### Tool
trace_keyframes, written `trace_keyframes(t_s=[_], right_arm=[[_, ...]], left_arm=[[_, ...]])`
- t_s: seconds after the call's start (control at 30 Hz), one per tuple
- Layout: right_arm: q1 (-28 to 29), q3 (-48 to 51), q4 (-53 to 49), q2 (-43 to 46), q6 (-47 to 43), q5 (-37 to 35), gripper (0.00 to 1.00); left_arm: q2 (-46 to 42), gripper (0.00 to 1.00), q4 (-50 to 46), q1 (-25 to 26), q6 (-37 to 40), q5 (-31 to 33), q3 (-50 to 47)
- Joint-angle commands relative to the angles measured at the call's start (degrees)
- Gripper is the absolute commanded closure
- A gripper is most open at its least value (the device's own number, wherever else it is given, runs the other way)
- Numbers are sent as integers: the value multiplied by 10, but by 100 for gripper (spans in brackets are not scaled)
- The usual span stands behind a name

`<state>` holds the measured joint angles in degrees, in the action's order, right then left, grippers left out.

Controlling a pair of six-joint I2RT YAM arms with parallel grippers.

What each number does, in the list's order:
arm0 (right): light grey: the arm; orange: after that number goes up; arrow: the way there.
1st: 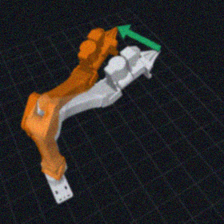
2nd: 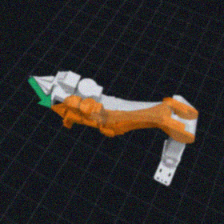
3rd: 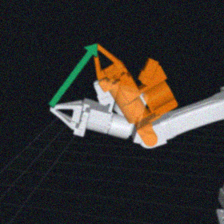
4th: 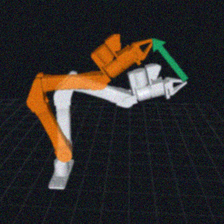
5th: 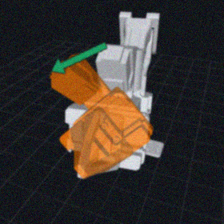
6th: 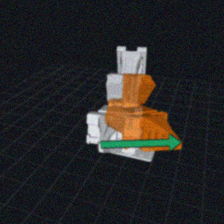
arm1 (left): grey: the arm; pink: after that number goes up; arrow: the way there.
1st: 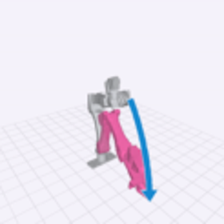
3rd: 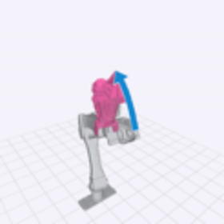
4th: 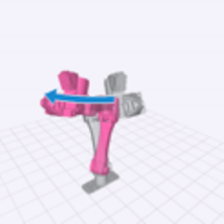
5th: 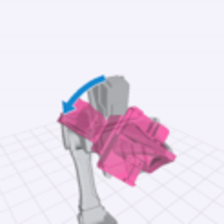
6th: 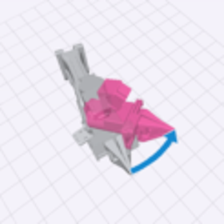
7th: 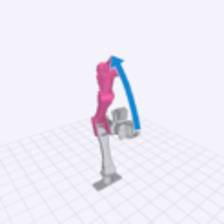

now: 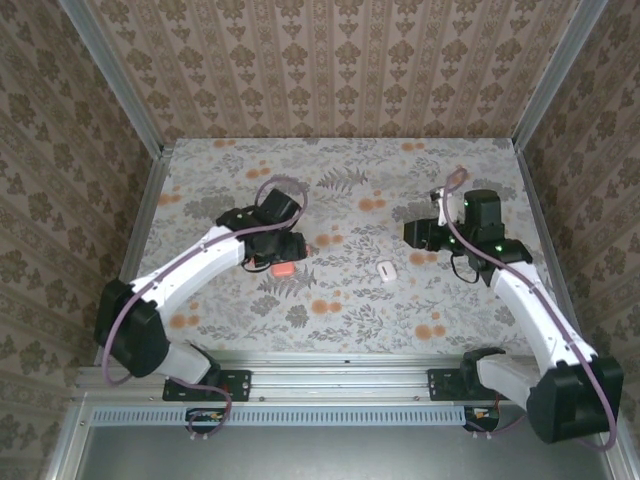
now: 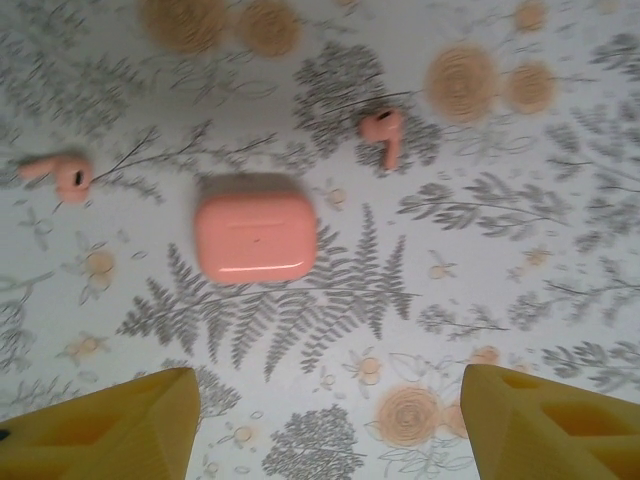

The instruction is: Insert wireless bluetooth earbuds into charging case

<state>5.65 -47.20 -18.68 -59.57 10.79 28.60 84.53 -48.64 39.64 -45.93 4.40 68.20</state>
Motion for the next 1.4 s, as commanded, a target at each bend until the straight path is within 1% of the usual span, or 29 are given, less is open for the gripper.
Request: trace_keyframes(t_s=[0.0,0.03,0.07,0.13,0.2,0.27,0.43,0.53,0.63,0.8,0.97,1.07,1.37], right_arm=[[-5,28,35,49,53,-40,41],[-6,42,44,66,66,-40,33],[-6,57,61,82,74,-35,27],[-6,87,83,109,81,-27,20],[-6,114,105,132,83,-12,15],[-6,140,120,152,94,-6,8],[-6,174,147,175,92,26,8],[-6,191,180,174,98,78,8],[-6,211,211,167,121,102,10],[-6,224,209,170,125,108,11],[-6,243,225,196,130,93,9],[-6,250,217,209,127,84,8],[-5,254,203,214,126,86,8]], left_arm=[[40,30,-112,-5,-60,33,36],[54,29,-129,-6,-68,38,46],[68,28,-144,-7,-76,42,56],[93,28,-165,-11,-82,41,70],[111,26,-173,-17,-85,32,77],[126,25,-167,-26,-83,14,76],[159,23,-145,-45,-65,-36,81],[179,22,-126,-54,-58,-59,84],[201,21,-123,-61,-46,-68,94],[229,18,-117,-71,-25,-90,108],[257,16,-115,-83,-9,-114,120],[276,15,-117,-83,4,-127,136],[321,15,-141,-91,29,-121,166]])
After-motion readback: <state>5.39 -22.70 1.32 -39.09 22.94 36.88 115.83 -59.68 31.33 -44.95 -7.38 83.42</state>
